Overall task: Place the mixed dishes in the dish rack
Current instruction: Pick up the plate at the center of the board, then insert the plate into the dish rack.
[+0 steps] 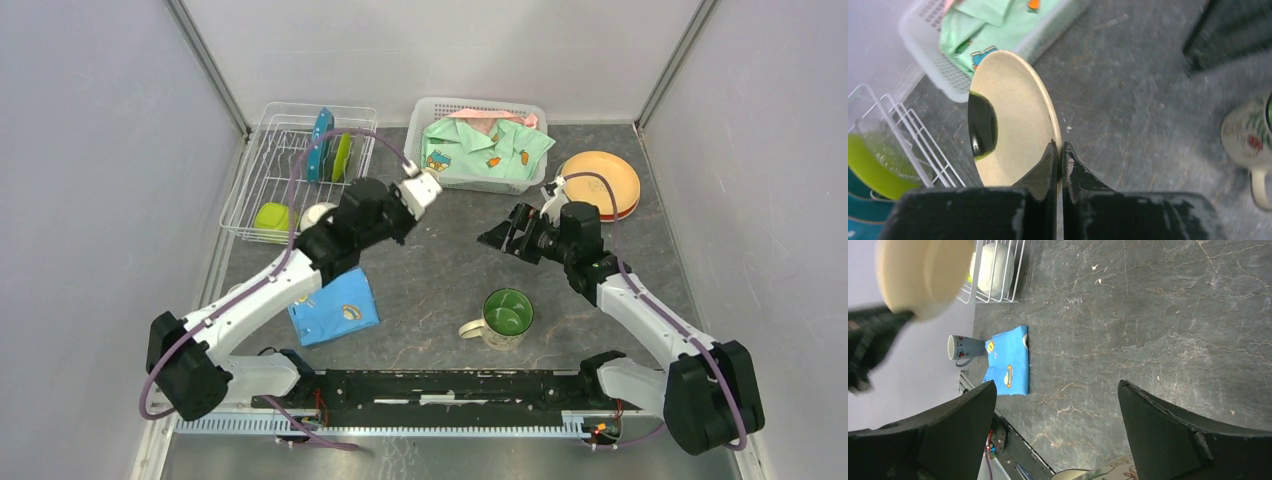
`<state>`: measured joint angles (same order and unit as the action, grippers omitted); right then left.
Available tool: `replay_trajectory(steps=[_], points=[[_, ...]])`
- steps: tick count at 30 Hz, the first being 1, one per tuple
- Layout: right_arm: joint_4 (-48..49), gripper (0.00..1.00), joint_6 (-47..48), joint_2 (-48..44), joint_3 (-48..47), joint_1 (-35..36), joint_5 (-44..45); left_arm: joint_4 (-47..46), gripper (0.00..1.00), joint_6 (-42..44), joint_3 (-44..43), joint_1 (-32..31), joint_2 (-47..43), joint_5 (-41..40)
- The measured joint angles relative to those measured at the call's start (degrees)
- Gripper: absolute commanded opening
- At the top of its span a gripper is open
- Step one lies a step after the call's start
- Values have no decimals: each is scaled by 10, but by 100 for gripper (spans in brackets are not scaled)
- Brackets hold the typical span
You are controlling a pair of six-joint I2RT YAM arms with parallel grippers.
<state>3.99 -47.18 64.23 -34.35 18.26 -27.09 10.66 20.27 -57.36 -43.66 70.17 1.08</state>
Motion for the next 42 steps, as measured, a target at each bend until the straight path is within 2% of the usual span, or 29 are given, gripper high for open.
replay_trajectory(steps=[11,18,27,34,42], points=[[-33,98,53,-59,21,0,25,3,2,-179,-130,207,17,84],[-41,98,62,-60,24,0,37,4,2,-273,-209,334,114,148],[-44,98,69,-53,24,0,43,13,2,-325,-272,380,193,167],[-64,98,79,-52,23,0,58,13,2,-334,-303,421,235,204],[-70,98,81,-45,21,0,68,31,2,-335,-347,469,304,292]])
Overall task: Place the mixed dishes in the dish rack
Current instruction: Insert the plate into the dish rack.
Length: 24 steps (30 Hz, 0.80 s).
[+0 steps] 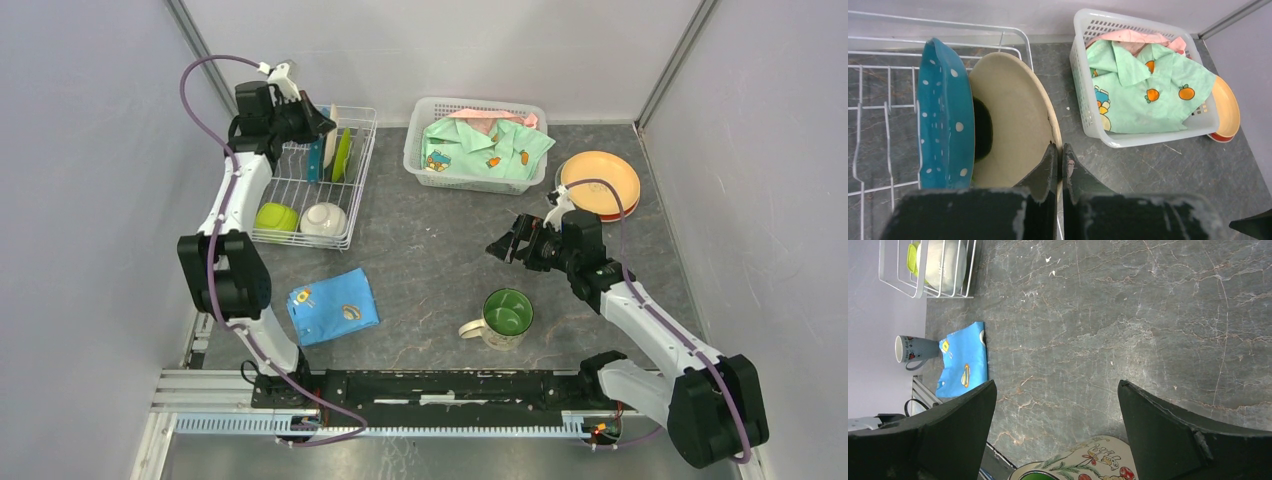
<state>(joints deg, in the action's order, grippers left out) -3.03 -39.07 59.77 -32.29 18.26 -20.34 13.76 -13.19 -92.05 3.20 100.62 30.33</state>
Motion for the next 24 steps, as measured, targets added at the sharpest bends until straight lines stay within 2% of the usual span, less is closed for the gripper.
replay_trajectory(steps=[16,24], points=[[-20,98,0,3,-17,0,15,21,2,17,-68,3,86,14],[-25,98,0,0,-17,0,24,35,6,18,-95,3,114,1]])
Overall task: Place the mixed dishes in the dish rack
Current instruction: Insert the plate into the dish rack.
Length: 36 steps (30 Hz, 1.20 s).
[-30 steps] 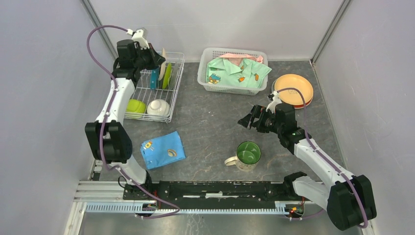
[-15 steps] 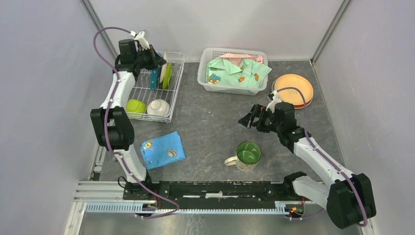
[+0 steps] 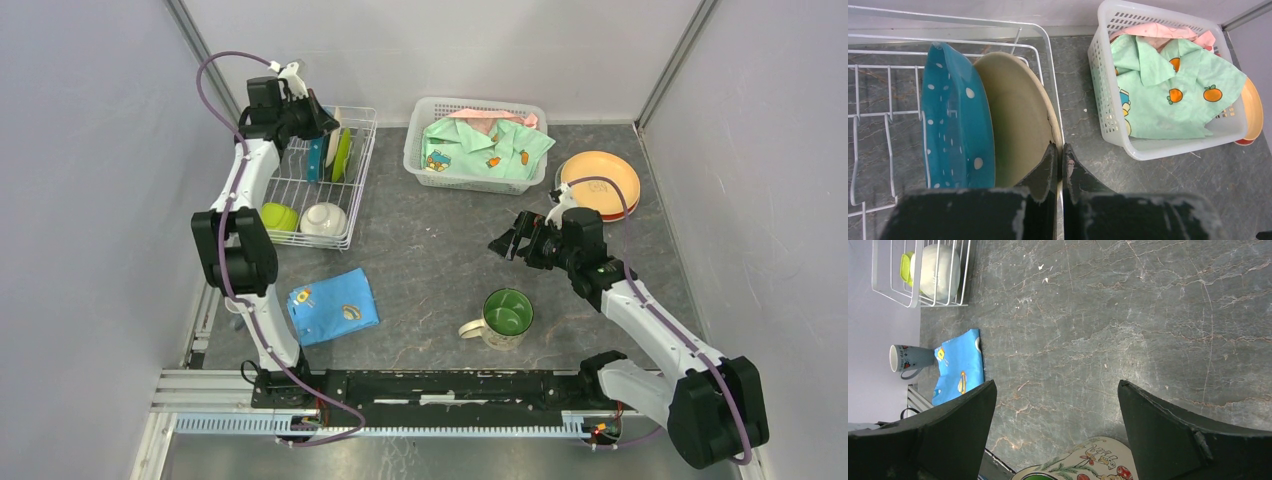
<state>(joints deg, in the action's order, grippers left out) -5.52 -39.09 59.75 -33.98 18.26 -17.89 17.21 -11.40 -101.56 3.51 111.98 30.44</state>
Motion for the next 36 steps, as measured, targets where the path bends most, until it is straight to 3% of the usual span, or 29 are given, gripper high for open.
replay_trajectory(steps=[36], points=[[-3,98,0,-2,-1,0,0,2,18,32,-10,-1,9,-17]])
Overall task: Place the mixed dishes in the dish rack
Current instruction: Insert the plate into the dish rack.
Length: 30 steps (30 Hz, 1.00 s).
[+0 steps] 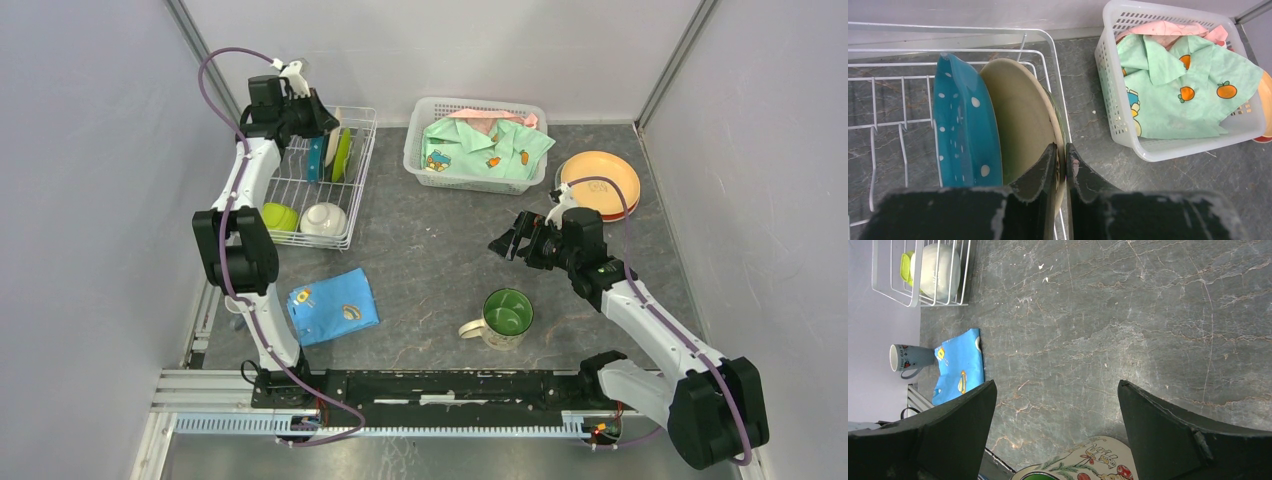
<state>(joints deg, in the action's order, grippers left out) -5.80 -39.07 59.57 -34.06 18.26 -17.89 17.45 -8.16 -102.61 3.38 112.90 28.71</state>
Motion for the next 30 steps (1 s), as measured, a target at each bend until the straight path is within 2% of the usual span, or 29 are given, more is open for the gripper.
replay_trajectory(steps=[14,23,30], points=[[0,98,12,-2,0,0,0,0,35,7,-2,0,0,-16],[-4,98,25,-2,0,0,0,2,41,12,-2,0,0,-19],[-12,98,39,-2,0,0,0,8,27,20,-10,0,0,-32]])
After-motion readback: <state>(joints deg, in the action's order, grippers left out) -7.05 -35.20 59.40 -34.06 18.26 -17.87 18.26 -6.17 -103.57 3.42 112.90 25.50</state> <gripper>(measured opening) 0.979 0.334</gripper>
